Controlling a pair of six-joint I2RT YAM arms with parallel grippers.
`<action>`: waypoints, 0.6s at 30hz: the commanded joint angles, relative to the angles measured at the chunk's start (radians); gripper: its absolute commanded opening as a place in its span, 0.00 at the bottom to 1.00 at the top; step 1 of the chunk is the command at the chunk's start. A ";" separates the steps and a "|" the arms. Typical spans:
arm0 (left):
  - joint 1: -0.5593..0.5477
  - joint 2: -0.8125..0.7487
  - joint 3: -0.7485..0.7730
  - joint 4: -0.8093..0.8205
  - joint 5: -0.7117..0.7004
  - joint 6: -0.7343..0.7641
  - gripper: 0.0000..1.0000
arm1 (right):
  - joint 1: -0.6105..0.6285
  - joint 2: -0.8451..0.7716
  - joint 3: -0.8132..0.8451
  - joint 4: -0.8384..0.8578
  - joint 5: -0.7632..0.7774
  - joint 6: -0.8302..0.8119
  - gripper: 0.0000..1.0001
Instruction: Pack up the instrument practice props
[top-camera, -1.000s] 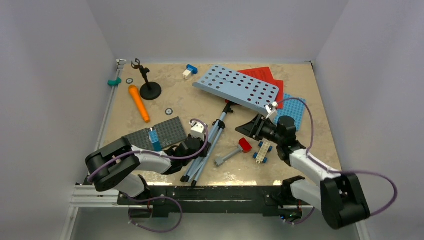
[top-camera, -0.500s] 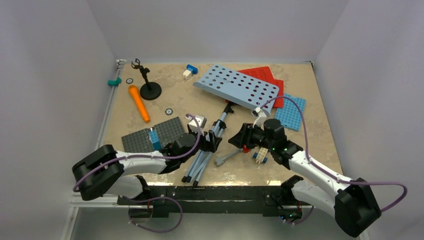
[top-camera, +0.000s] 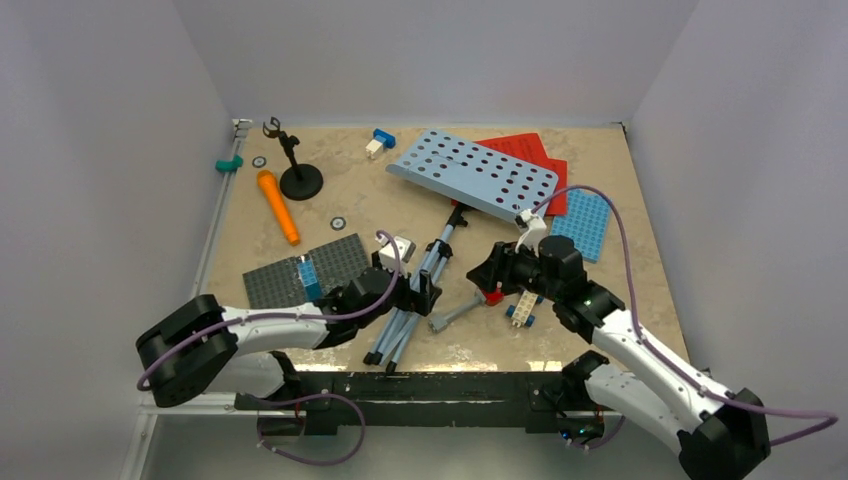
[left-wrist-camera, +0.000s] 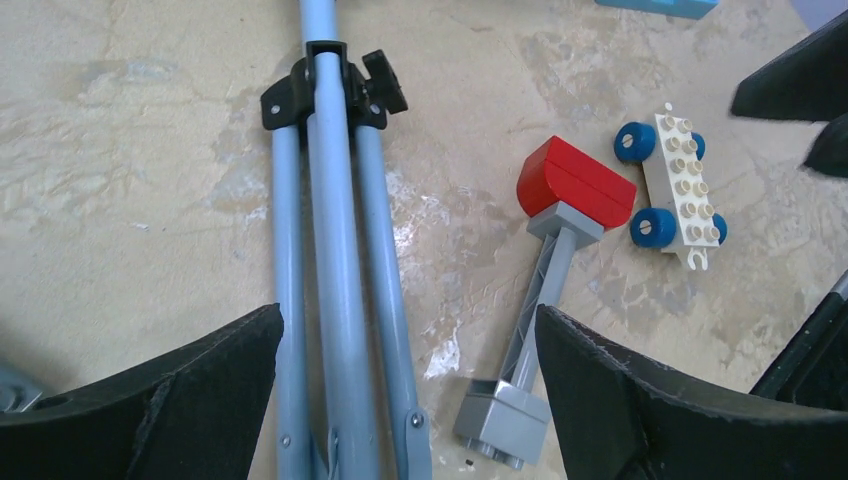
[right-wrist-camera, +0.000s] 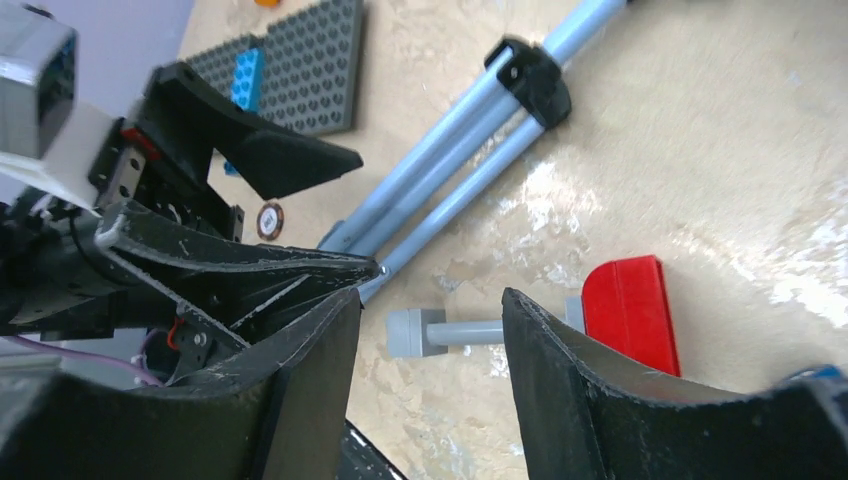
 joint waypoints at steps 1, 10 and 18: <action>-0.011 -0.168 -0.047 -0.046 -0.065 -0.051 1.00 | 0.005 -0.131 0.071 -0.125 0.090 -0.108 0.58; -0.015 -0.668 -0.084 -0.452 -0.237 -0.173 1.00 | 0.005 -0.328 0.004 -0.158 0.254 -0.079 0.58; -0.013 -0.710 0.124 -0.965 -0.376 -0.364 1.00 | 0.005 -0.408 -0.030 -0.072 0.286 -0.058 0.61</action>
